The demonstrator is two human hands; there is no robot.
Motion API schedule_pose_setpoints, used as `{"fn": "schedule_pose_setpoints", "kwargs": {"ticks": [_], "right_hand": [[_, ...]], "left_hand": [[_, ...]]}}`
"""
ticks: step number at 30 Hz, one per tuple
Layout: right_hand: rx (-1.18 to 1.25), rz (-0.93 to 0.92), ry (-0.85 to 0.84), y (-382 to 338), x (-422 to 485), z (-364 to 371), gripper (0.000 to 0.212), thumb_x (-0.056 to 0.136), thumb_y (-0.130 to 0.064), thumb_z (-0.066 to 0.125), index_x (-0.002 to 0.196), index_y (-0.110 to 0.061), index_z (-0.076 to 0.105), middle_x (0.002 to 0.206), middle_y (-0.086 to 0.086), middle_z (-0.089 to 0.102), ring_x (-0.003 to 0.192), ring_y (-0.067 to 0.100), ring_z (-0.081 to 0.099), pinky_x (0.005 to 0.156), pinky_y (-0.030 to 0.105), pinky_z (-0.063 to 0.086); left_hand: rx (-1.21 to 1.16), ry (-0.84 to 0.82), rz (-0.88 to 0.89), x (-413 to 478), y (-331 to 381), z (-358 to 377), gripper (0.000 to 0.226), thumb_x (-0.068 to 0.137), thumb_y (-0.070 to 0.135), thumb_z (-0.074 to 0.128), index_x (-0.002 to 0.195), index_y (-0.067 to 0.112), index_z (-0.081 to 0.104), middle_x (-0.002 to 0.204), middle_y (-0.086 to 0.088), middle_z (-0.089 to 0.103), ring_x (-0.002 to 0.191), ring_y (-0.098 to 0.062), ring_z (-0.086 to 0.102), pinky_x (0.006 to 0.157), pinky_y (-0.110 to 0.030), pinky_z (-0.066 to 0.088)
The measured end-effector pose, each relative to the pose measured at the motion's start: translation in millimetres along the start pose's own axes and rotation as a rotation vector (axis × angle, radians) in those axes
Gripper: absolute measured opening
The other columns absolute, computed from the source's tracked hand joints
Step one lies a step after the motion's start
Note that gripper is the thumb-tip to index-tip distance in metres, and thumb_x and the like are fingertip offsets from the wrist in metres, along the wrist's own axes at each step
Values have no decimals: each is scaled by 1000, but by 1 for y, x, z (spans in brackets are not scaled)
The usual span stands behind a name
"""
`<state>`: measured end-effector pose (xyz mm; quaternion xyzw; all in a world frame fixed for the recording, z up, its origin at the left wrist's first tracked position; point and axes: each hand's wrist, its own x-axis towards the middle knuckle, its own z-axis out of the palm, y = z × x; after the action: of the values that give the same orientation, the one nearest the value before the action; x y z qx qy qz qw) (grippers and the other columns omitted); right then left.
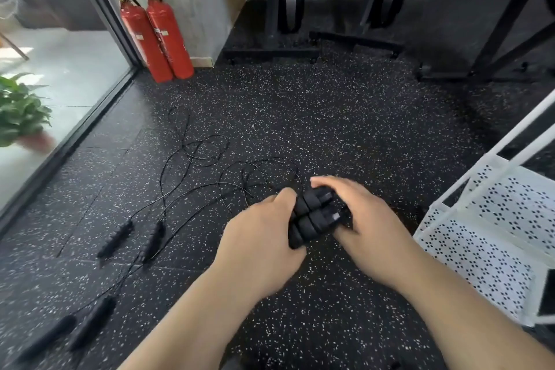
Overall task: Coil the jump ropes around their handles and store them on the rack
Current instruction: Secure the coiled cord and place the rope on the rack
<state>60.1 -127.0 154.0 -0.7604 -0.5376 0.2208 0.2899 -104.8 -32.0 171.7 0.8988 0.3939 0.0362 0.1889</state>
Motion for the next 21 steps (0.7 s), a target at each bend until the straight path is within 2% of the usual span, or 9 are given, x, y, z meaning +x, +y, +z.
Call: {"fn": "schedule_pose_setpoints", "kwargs": {"ticks": [1, 3, 5, 7, 10, 13, 16, 19, 21], "right_hand": [[53, -17, 32, -4, -5, 2, 78, 88, 8, 64, 145, -44, 52, 141, -22, 59, 129, -8, 54, 111, 16, 43], [155, 34, 88, -14, -19, 2, 62, 93, 7, 59, 129, -43, 59, 112, -23, 69, 103, -8, 64, 81, 7, 46], [198, 87, 161, -22, -36, 5, 41, 102, -4, 57, 119, -40, 62, 96, -20, 71, 89, -6, 65, 69, 9, 45], [190, 108, 218, -31, -53, 7, 25, 107, -15, 54, 109, -39, 62, 85, -16, 70, 80, -3, 65, 64, 14, 46], [154, 53, 288, -37, -75, 9, 18, 110, -22, 49, 107, -35, 62, 80, -13, 67, 76, 0, 63, 61, 17, 44], [132, -49, 321, -48, -99, -2, 17, 112, -32, 46, 102, -35, 60, 74, -11, 63, 70, 6, 59, 60, 19, 41], [126, -66, 263, -51, -116, -24, 25, 111, -41, 47, 93, -32, 62, 69, -5, 60, 63, 11, 54, 59, 26, 40], [81, -72, 270, -48, -118, -53, 29, 111, -44, 47, 91, -31, 63, 71, -4, 60, 60, 9, 50, 59, 27, 41], [83, -40, 352, -38, -118, -59, 30, 111, -45, 45, 91, -33, 63, 71, 2, 59, 60, 15, 51, 58, 31, 41]], "left_hand": [[-27, 13, -17, -7, 4, -4, 35, 83, 33, 67, 97, 37, 35, 88, 13, 54, 75, -10, 55, 64, -35, 44], [-87, 49, -69, -25, 13, -10, 36, 80, 35, 69, 95, 39, 36, 87, 15, 54, 74, -5, 53, 63, -32, 43], [-129, 72, -112, -46, 21, -15, 37, 79, 38, 71, 93, 40, 37, 86, 17, 55, 75, -4, 55, 63, -32, 44], [-153, 70, -133, -62, 27, -16, 36, 78, 39, 72, 92, 39, 39, 82, 16, 58, 72, -5, 57, 62, -32, 45], [-331, 95, -149, -87, 33, -11, 30, 77, 32, 75, 87, 33, 47, 72, 11, 62, 62, -5, 57, 56, -29, 41], [-634, 86, -185, -107, 43, -13, 26, 74, 22, 79, 86, 24, 57, 67, 11, 59, 56, -11, 49, 56, -31, 41], [-1009, 159, -254, -112, 49, -29, 25, 71, 14, 81, 91, 18, 64, 68, 3, 60, 61, -18, 50, 60, -36, 43], [-1398, 270, -330, -102, 49, -55, 25, 82, 3, 78, 97, 16, 63, 77, -4, 59, 61, -16, 49, 59, -35, 45], [-1521, 232, -336, -98, 51, -58, 24, 86, -1, 76, 97, 16, 62, 77, -1, 60, 63, -15, 51, 59, -34, 46]]}}
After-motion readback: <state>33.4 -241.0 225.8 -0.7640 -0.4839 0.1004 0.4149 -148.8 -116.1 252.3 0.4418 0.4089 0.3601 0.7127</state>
